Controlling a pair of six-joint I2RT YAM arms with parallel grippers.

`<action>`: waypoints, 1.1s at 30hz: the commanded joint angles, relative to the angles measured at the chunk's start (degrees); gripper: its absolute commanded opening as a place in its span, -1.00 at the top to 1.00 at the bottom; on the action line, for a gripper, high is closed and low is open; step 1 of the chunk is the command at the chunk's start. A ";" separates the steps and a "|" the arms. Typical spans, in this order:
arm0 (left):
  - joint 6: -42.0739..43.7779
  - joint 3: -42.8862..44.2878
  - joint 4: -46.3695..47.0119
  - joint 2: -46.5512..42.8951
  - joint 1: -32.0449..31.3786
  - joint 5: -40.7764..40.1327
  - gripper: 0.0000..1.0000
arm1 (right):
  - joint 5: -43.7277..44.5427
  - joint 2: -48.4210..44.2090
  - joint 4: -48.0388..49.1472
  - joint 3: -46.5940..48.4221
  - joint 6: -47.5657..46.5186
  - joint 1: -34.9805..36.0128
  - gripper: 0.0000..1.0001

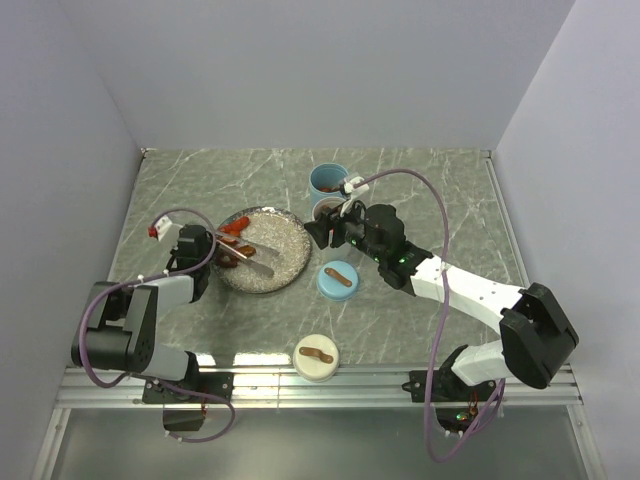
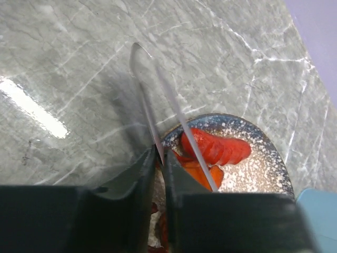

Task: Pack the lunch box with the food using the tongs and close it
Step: Grab the clamp with the left arm

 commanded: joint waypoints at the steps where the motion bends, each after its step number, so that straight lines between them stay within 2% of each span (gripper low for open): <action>1: 1.22 1.92 2.38 -0.19 0.11 1.56 0.77 | 0.95 -1.02 2.51 -0.68 -0.33 -0.56 -0.27; 5: 2.54 2.62 1.85 -0.89 0.20 1.82 0.83 | 0.95 -0.94 2.51 -0.77 -0.24 -0.73 -0.27; 6: 2.89 2.89 1.76 -1.07 0.20 2.17 0.96 | 1.04 -0.85 2.60 -0.77 -0.15 -0.73 -0.27; 7: 3.07 2.98 1.94 -1.33 0.20 2.61 0.99 | 1.13 -0.76 2.51 -0.68 -0.15 -0.82 -0.27; 10: 4.21 4.73 1.15 -2.83 0.20 4.63 0.99 | 1.48 -0.67 2.25 -0.50 -0.24 -0.82 -0.27; 15: 9.48 12.02 -6.66 -7.74 0.29 4.29 0.99 | 1.92 -1.55 2.33 -0.94 -0.15 -0.82 -0.27; 19: 14.83 22.10 -17.71 -8.37 1.42 6.47 0.99 | 1.83 -1.99 1.81 -0.33 -0.15 -0.91 -0.27; 21: 18.70 26.25 -21.51 -6.53 3.00 8.49 0.98 | 1.74 -2.60 1.37 0.02 -0.06 -1.00 -0.27; 22: 21.76 31.06 -26.05 -5.48 4.84 11.81 0.95 | 1.74 -2.95 0.84 0.37 0.02 -1.09 -0.27; 27: 34.34 45.84 -37.76 4.97 9.42 18.68 0.80 | 1.13 -6.82 -0.92 2.31 -0.15 -2.49 -0.27; 28: 36.01 51.96 -41.01 6.91 10.91 19.74 0.80 | 0.95 -7.43 -1.18 2.83 -0.24 -2.84 -0.27; 29: 39.07 54.46 -45.83 10.58 11.44 20.45 0.80 | 0.52 -8.22 -1.27 3.10 -0.15 -3.89 -0.27; 33: 47.26 63.70 -54.98 18.42 13.73 22.20 0.80 | -1.16 -8.67 -2.15 5.56 -0.06 -6.53 -0.28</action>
